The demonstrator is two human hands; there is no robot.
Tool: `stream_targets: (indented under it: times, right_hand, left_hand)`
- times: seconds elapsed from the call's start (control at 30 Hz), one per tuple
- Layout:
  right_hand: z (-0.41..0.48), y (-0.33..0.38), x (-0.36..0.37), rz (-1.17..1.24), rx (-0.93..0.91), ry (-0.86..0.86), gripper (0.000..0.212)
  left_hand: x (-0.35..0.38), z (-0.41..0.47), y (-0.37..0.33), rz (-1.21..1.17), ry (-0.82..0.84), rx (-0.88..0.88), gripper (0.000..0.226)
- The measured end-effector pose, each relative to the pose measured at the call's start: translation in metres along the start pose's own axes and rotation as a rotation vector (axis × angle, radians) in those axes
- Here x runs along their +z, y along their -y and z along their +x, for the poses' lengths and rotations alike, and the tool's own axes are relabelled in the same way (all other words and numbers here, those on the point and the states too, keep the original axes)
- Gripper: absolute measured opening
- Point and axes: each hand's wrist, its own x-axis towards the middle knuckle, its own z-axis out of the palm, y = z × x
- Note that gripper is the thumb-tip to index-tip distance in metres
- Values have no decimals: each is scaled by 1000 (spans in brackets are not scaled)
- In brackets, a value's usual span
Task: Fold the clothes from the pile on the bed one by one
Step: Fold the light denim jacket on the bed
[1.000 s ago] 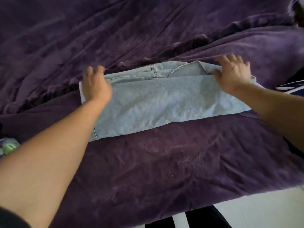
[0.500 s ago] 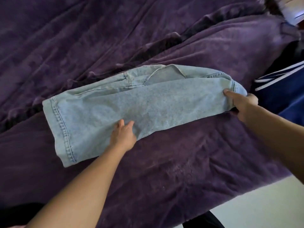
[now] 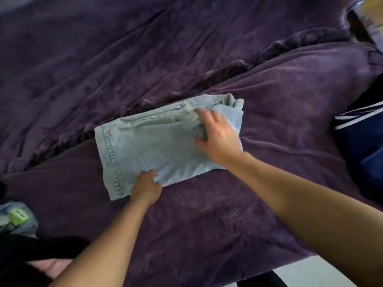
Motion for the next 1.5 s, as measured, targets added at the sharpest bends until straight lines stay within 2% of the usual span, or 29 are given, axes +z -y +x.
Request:
stream_targets:
  times: [0.1,0.17,0.23,0.3,0.37,0.4,0.47,0.53,0.6,0.67,0.73,0.8,0.87,0.93,1.0,1.1,1.17,1.23,1.33,1.4,1.43,1.5]
  right_hand:
    - [-20,-18,53,-411,-119,549,76]
    - [-27,-34,63,-467,-134,682,73]
    - [-27,-43,58,-306,-147,625,56]
    - [-24,-50,45,-74,-106,310,40]
    - [-16,-68,29,3,111,-3,37]
    - [-10,-79,24,38,266,-64,44]
    - [0,-97,23,155,576,4,70]
    - [6,-107,35,326,718,78,84]
    - [11,-111,48,439,754,77,76]
    - [15,-112,52,505,786,42,55]
    - [14,-106,44,502,760,3,40]
    - [8,-89,31,410,657,-19,33]
    - [1,-58,15,301,522,-51,32]
    - [-3,-16,1,235,401,-78,32]
    - [-4,33,-5,172,302,-65,36]
    - [-1,104,9,77,193,30,50]
    - [5,145,36,50,131,102,50]
    - [13,180,73,74,70,192,48]
    - [15,213,132,94,34,429,55]
    - [7,213,161,46,23,578,57]
    - [2,207,167,17,10,596,54]
    - [-4,187,169,-63,-59,443,47]
  left_hand:
    - [-2,3,6,-17,-32,-13,35]
    - [-6,6,0,-17,-83,-11,38]
    - [-10,10,-12,-7,-188,66,46]
    - [-9,15,-28,27,-279,199,55]
    - [2,25,-41,30,-241,306,61]
    - [10,30,-46,11,-172,322,65]
    - [27,41,-53,-33,-13,312,69]
    - [37,55,-57,-158,63,269,64]
    - [38,68,-61,-420,136,150,57]
    - [35,73,-60,-644,240,70,56]
    - [33,66,-58,-744,322,35,57]
    - [29,58,-54,-803,334,-16,56]
    - [19,52,-48,-869,260,-49,48]
    - [1,45,-32,-915,123,-87,36]
    - [-17,35,-1,-923,-12,-162,34]
    - [-42,17,59,-980,-146,-279,27]
    - [-56,6,99,-1047,-195,-336,20]
    - [-67,-3,133,-1103,-237,-381,23]
    - [-73,-10,178,-1162,-291,-435,23]
    - [-72,-8,201,-1099,-316,-464,18]
    - [-72,-6,208,-1055,-337,-464,20]
    - [-74,3,212,-928,-387,-432,25]
